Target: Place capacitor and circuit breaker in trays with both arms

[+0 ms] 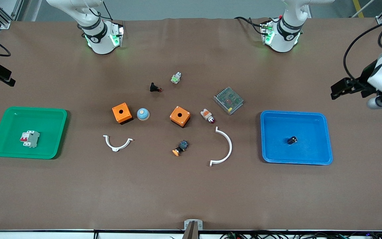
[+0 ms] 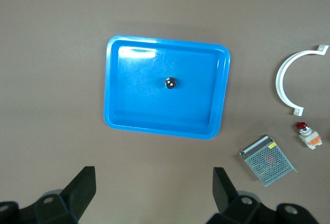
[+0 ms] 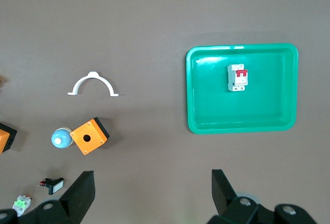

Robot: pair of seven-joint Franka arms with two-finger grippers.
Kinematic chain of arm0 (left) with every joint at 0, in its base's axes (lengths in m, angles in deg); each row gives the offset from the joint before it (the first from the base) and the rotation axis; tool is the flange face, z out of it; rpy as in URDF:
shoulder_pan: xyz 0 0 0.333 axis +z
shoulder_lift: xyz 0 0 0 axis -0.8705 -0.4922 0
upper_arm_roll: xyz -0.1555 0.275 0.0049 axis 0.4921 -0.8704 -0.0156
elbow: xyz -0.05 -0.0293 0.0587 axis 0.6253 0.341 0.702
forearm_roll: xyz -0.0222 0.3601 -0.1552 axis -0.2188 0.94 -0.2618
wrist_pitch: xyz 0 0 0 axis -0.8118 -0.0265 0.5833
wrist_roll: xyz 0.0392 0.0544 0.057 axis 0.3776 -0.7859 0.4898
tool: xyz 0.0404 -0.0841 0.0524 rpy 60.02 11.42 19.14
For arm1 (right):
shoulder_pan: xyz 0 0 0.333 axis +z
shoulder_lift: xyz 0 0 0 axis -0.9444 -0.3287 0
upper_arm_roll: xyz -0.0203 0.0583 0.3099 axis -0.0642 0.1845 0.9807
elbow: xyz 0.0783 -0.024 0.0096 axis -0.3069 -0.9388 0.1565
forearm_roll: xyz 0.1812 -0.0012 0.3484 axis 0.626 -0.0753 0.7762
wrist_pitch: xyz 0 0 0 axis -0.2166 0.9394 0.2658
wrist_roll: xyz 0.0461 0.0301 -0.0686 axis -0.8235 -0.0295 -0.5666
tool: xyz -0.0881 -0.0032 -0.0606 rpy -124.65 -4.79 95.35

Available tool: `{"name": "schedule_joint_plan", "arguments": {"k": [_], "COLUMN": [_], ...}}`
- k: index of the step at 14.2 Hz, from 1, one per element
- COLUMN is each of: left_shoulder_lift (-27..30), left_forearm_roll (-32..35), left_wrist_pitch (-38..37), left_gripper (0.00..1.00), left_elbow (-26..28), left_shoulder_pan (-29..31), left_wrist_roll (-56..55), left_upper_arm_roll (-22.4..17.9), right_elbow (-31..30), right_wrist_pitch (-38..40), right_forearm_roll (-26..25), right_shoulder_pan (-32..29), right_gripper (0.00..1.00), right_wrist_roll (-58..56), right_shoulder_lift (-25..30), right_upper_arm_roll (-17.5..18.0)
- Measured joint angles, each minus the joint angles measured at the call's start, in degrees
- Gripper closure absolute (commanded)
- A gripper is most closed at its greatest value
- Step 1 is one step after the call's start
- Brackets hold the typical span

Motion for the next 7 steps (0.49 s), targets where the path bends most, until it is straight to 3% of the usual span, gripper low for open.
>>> {"name": "schedule_joint_plan", "arguments": {"k": [7], "left_shoulder_lift": [2.23], "left_forearm_roll": [0.00], "left_wrist_pitch": [-1.85], "left_gripper": [0.00], "left_elbow": [-0.25], "left_shoulder_pan": [-0.19], "left_wrist_roll": [0.00], "left_upper_arm_roll": [0.20], "right_elbow": [0.16], "right_wrist_pitch": [0.19], "right_forearm_roll": [0.00], "right_shoulder_pan": [0.00], "right_gripper": [0.00], "right_wrist_roll": [0.00], "right_shoulder_lift": [-0.15], "right_upper_arm_roll": [0.00]}}
